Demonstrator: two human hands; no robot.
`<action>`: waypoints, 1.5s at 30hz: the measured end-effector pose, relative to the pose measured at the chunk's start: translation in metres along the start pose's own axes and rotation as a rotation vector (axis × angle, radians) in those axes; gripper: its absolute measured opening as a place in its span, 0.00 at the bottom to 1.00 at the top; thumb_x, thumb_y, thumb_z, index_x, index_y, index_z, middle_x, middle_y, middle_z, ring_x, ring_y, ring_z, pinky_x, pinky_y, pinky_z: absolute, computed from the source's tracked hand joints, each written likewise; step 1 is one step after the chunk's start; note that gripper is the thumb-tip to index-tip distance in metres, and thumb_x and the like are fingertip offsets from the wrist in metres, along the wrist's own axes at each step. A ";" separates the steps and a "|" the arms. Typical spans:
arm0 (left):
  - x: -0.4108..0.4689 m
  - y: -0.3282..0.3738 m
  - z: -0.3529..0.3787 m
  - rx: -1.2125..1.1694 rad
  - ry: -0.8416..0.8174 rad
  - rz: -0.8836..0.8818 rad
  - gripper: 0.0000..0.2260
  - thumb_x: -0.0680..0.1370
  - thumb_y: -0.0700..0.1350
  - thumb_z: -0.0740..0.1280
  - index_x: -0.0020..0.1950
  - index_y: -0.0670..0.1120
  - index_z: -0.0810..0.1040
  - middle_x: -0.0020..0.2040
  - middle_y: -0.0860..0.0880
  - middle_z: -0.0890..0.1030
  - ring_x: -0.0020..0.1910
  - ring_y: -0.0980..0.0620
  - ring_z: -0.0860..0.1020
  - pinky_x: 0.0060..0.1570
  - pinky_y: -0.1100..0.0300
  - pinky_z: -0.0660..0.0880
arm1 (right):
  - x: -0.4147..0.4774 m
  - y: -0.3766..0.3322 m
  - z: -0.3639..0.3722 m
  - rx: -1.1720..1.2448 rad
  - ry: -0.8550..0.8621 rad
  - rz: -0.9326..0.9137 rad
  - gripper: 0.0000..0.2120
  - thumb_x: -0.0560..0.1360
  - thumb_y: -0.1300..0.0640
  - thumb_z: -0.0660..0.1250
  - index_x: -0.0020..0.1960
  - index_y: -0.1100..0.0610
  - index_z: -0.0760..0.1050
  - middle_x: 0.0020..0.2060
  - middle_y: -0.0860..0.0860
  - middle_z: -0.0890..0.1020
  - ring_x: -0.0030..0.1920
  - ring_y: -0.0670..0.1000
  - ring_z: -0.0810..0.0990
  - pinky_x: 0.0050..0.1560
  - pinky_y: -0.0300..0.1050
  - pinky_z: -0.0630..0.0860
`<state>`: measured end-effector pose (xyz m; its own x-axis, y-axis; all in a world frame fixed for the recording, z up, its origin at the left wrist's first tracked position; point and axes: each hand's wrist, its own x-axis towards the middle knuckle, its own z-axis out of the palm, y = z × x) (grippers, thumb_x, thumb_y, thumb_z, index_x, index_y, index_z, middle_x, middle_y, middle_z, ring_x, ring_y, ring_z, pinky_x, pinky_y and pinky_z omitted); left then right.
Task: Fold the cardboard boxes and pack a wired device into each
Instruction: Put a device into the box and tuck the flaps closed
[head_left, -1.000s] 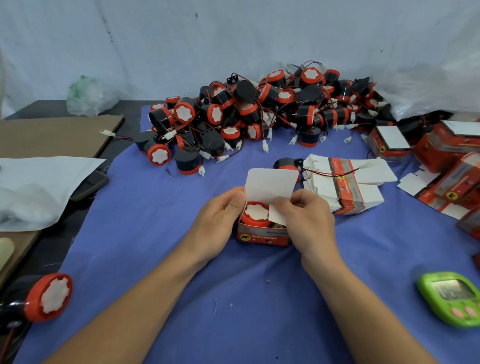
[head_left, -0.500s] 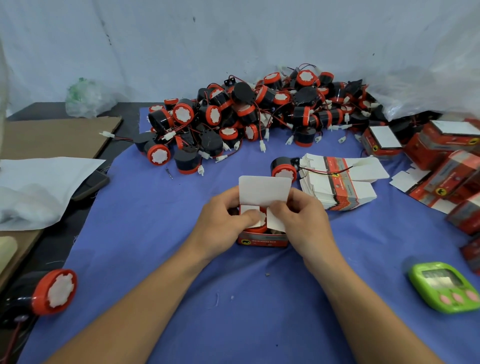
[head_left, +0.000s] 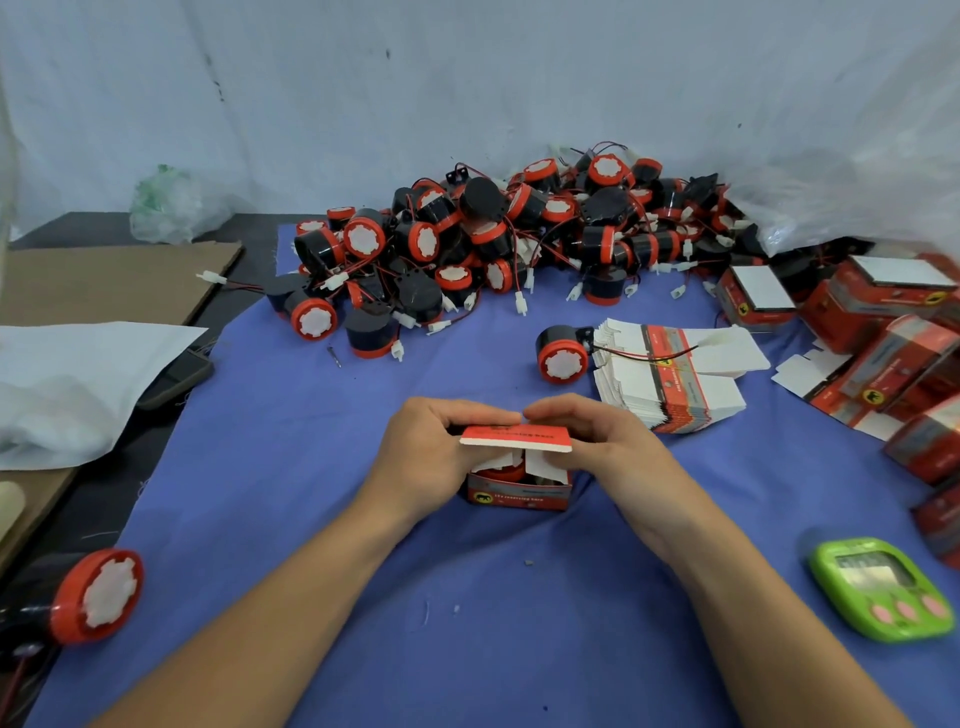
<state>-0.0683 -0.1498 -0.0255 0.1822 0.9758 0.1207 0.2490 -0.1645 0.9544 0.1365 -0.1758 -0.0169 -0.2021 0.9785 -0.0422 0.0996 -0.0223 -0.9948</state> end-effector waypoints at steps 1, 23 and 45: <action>0.001 0.000 0.000 -0.006 -0.008 -0.002 0.11 0.73 0.38 0.79 0.48 0.55 0.89 0.46 0.55 0.88 0.48 0.56 0.86 0.50 0.59 0.81 | 0.000 0.001 0.000 0.026 0.045 -0.007 0.11 0.78 0.66 0.70 0.54 0.52 0.85 0.50 0.51 0.88 0.55 0.51 0.86 0.52 0.41 0.81; 0.000 0.019 -0.029 0.159 -0.396 -0.011 0.25 0.64 0.43 0.66 0.56 0.62 0.87 0.63 0.64 0.82 0.65 0.62 0.78 0.64 0.60 0.75 | -0.015 -0.013 -0.016 -0.275 -0.041 -0.021 0.12 0.76 0.54 0.74 0.57 0.42 0.86 0.57 0.40 0.85 0.65 0.25 0.71 0.50 0.36 0.76; -0.034 0.011 -0.015 0.513 -0.135 0.262 0.16 0.79 0.55 0.72 0.67 0.62 0.81 0.69 0.67 0.77 0.65 0.79 0.68 0.64 0.78 0.66 | -0.018 -0.001 -0.012 -0.163 0.018 0.005 0.16 0.74 0.57 0.79 0.59 0.45 0.86 0.58 0.45 0.85 0.54 0.46 0.86 0.45 0.44 0.85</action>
<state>-0.0856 -0.1827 -0.0152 0.4107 0.8719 0.2665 0.6016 -0.4788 0.6393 0.1519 -0.1910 -0.0139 -0.1839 0.9819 -0.0442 0.2581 0.0049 -0.9661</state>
